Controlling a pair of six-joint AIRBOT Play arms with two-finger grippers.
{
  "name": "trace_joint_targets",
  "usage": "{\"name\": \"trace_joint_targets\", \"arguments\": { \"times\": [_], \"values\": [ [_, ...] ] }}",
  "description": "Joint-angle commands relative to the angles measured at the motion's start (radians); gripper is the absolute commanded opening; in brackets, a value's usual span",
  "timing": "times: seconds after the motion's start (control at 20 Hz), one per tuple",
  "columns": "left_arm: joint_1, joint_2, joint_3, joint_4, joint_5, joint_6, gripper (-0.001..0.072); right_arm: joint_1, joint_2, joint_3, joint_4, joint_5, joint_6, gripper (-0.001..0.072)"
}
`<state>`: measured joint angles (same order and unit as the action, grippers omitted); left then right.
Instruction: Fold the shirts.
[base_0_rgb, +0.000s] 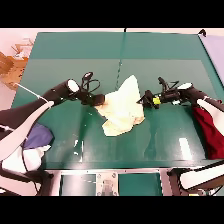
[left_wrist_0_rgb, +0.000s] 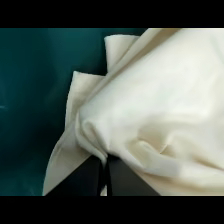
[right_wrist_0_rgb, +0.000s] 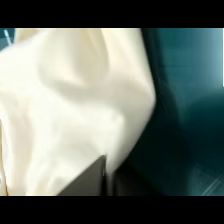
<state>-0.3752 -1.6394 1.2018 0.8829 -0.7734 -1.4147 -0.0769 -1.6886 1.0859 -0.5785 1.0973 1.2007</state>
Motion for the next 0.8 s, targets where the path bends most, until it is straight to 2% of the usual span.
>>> {"name": "trace_joint_targets", "arguments": {
  "times": [0.0,0.2,0.35,0.55,0.75],
  "values": [
    [0.041,0.012,0.083,-0.019,-0.072,0.029,0.0026,0.018,-0.054,0.105,0.047,0.012,-0.06,0.0013],
    [0.104,0.13,0.306,-0.02,-0.209,0.048,0.0026,-0.016,0.071,0.27,0.044,0.092,-0.057,0.0012],
    [0.109,0.253,0.517,-0.031,-0.272,0.066,0.0026,-0.033,0.265,0.408,0.043,0.161,-0.053,0.0012],
    [0.109,0.401,0.791,-0.042,-0.33,0.089,0.0026,-0.047,0.537,0.57,0.035,0.17,-0.049,0.0012],
    [0.109,0.541,0.885,-0.041,-0.322,0.102,0.0026,-0.047,0.716,0.689,-0.113,0.122,-0.021,0.0012]
  ]
}}
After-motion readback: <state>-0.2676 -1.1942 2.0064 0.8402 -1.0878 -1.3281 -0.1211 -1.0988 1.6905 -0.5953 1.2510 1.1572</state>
